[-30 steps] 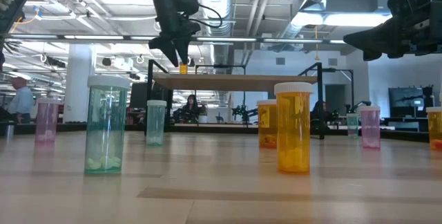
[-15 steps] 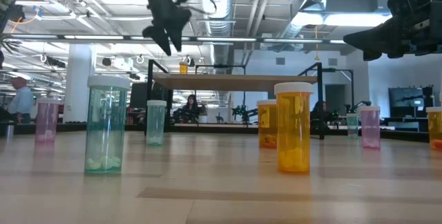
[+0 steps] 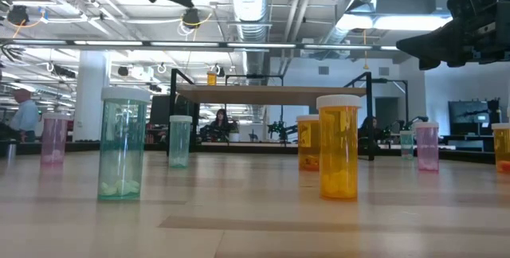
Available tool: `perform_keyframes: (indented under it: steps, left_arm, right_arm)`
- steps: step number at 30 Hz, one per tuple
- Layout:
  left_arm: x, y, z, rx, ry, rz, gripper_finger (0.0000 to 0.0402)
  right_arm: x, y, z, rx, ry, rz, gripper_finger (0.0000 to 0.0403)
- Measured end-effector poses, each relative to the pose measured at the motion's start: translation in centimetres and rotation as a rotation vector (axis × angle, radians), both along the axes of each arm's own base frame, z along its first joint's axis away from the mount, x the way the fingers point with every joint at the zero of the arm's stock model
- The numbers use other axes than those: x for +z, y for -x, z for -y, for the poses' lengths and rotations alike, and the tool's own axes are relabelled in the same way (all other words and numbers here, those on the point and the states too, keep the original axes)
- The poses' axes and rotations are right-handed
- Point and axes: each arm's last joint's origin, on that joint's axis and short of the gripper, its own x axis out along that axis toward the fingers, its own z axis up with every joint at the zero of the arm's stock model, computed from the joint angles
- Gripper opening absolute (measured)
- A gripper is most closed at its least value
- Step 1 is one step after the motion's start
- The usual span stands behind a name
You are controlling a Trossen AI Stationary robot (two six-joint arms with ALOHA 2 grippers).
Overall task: Pick and place medicine bottles onto shelf by color
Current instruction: Put the blue pill bottle on the shelf
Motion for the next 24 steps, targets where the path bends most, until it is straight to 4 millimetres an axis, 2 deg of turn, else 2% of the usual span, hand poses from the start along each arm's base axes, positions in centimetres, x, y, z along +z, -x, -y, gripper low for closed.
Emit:
perform_keyframes:
  steps: [6,9,20,24]
  left_arm:
    - [-1.6,2.4,3.4,-0.083,-0.003,0.083,0.0233]
    - [-3.3,2.9,4.7,-0.098,-0.007,0.119,0.0233]
    - [-10.9,1.0,6.7,-0.180,-0.013,0.313,0.0233]
    - [-12.8,0.6,7.2,-0.212,-0.015,0.340,0.0233]
  right_arm:
    - [0.0,0.0,0.0,0.000,0.000,0.000,0.0027]
    - [0.0,0.0,0.0,0.000,0.000,0.000,0.0028]
    - [0.0,0.0,0.0,-0.002,0.034,-0.002,0.0028]
    - [0.0,0.0,0.0,-0.002,0.058,-0.005,0.0028]
